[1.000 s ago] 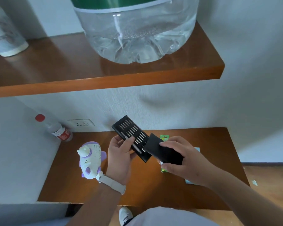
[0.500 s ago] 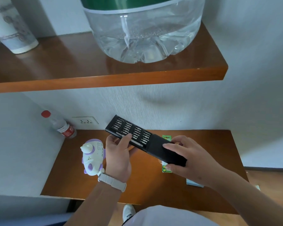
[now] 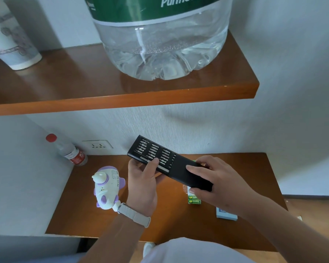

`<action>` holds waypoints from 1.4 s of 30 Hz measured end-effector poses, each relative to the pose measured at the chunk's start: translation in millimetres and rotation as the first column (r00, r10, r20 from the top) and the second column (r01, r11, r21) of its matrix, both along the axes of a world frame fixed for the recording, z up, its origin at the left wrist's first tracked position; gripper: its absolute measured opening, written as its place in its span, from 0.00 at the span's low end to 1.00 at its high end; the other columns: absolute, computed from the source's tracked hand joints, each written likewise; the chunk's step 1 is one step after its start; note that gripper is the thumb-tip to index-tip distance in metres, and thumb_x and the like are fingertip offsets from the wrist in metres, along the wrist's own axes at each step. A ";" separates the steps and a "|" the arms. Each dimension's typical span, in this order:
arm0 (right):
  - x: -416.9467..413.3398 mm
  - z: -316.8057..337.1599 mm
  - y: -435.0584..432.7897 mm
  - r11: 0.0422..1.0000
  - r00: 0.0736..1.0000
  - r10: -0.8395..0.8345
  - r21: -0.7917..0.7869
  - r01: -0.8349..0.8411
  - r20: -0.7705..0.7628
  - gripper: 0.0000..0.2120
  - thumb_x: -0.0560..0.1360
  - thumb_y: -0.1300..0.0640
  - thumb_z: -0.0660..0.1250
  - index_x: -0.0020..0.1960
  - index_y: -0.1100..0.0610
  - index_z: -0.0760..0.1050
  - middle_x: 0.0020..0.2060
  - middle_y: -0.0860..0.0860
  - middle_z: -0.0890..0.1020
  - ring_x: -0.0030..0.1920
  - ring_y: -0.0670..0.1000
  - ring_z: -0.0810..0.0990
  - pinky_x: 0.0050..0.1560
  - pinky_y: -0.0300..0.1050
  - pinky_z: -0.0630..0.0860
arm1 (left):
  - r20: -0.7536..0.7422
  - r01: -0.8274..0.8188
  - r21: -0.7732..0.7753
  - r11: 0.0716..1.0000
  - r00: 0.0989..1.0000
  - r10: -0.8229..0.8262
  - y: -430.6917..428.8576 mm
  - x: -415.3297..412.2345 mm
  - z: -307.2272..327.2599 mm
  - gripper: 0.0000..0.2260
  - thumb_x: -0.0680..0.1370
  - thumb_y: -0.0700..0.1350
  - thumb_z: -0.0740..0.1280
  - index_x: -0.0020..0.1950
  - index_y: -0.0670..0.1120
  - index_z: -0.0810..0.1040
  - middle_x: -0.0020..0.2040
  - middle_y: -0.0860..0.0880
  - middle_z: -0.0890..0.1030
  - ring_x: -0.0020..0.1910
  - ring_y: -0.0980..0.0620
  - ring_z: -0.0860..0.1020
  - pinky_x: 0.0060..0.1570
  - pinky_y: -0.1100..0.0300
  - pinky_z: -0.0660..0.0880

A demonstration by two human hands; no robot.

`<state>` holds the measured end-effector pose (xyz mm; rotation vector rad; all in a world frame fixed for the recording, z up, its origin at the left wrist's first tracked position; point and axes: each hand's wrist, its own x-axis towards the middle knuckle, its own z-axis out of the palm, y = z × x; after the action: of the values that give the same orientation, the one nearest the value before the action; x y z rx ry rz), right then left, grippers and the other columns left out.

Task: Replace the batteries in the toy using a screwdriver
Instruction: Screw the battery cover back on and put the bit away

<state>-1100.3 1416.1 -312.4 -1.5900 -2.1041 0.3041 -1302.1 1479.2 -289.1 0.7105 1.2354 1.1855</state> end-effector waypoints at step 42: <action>34.5 -21.3 -3.3 0.829 0.662 -0.514 -0.513 0.220 -0.546 0.25 0.74 0.51 0.73 0.65 0.44 0.65 0.53 0.46 0.74 0.53 0.50 0.78 0.47 0.38 0.79 | -0.387 0.276 0.007 0.961 0.887 -0.252 -10.2 -24.7 -12.9 0.10 0.76 0.38 0.73 0.54 0.46 0.78 0.49 0.43 0.83 0.46 0.47 0.84 0.38 0.62 0.81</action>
<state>-1065.8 1412.8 -333.6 -1.7417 -1.1545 1.0525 -1326.8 1469.0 -302.0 1.1612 1.3720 0.8846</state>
